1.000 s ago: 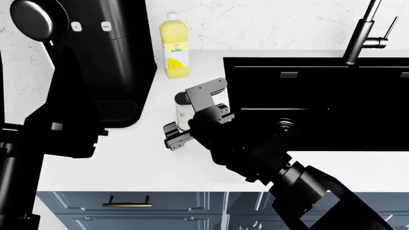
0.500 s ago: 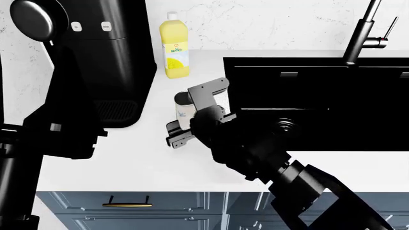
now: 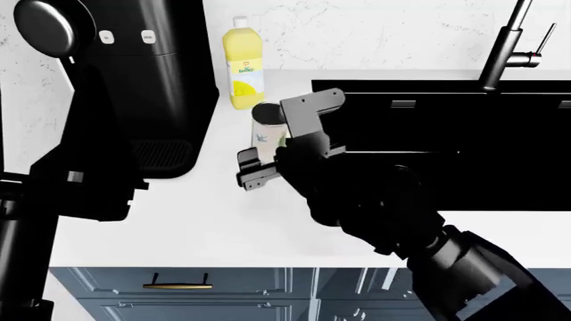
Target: Pick the honey bottle and canned food from the counter and place them in the cabinets closest to them.
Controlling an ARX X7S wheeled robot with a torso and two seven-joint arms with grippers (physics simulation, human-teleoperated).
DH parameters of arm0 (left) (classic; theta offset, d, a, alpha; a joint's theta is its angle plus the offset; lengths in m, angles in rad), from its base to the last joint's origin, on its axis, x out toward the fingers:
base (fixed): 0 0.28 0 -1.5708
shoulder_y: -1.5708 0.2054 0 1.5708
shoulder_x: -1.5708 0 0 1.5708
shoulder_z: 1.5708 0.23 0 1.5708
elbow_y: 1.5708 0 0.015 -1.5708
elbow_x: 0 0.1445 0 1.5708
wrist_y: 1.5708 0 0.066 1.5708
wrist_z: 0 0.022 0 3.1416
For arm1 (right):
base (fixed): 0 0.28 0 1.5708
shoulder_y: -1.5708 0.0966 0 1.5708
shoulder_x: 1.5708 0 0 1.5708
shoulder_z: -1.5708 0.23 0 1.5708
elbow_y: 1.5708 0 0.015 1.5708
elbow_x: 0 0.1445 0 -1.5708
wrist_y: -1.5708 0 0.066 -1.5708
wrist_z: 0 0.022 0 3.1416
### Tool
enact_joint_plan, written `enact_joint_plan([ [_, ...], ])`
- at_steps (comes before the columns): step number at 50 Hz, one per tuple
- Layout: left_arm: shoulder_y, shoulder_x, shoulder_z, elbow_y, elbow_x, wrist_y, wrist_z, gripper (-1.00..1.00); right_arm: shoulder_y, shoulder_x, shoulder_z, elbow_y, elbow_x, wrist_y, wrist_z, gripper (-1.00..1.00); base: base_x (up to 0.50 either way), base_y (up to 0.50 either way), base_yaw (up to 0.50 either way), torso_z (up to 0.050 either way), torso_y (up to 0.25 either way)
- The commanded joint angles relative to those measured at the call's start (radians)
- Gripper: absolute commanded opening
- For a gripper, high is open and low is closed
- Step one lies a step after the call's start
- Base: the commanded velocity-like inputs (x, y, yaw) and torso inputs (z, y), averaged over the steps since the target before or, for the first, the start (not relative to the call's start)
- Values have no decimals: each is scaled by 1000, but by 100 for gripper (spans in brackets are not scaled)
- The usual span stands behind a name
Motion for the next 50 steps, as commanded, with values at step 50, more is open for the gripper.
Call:
enact_joint_plan([
  [50, -568, -270, 73, 9, -373, -199, -402, 100, 167, 571, 320, -987, 512, 119, 640, -100, 0, 0, 0, 0, 1],
])
